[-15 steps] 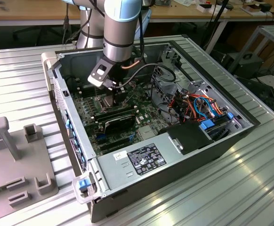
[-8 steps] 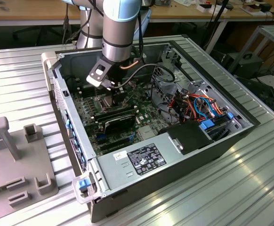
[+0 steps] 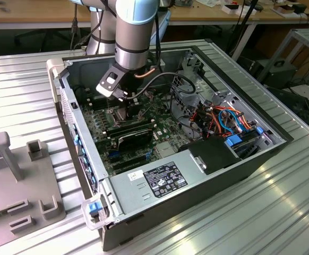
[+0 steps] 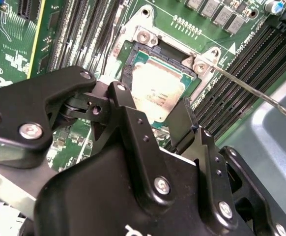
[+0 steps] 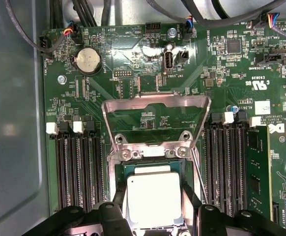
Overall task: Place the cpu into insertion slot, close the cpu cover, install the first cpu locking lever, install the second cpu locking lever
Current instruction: 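Place the cpu into insertion slot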
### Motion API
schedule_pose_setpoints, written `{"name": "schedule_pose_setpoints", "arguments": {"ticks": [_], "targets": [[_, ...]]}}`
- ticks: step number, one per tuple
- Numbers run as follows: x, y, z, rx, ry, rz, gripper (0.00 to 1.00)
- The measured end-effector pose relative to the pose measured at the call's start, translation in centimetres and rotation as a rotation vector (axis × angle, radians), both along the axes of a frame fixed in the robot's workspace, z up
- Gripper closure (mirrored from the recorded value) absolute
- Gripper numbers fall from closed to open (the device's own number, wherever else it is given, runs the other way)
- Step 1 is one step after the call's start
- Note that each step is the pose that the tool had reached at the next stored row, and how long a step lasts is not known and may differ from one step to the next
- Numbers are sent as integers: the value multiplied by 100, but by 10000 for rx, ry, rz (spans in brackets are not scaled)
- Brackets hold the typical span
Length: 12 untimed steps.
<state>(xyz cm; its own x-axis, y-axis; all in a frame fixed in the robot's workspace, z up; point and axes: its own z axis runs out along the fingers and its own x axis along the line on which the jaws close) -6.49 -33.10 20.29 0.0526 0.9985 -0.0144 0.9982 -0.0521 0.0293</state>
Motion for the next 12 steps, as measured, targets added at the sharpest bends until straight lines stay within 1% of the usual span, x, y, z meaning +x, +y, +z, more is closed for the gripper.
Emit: {"name": "schedule_pose_setpoints", "arguments": {"ticks": [12], "targets": [[-10, 5, 0, -4, -1, -66, 46]]}}
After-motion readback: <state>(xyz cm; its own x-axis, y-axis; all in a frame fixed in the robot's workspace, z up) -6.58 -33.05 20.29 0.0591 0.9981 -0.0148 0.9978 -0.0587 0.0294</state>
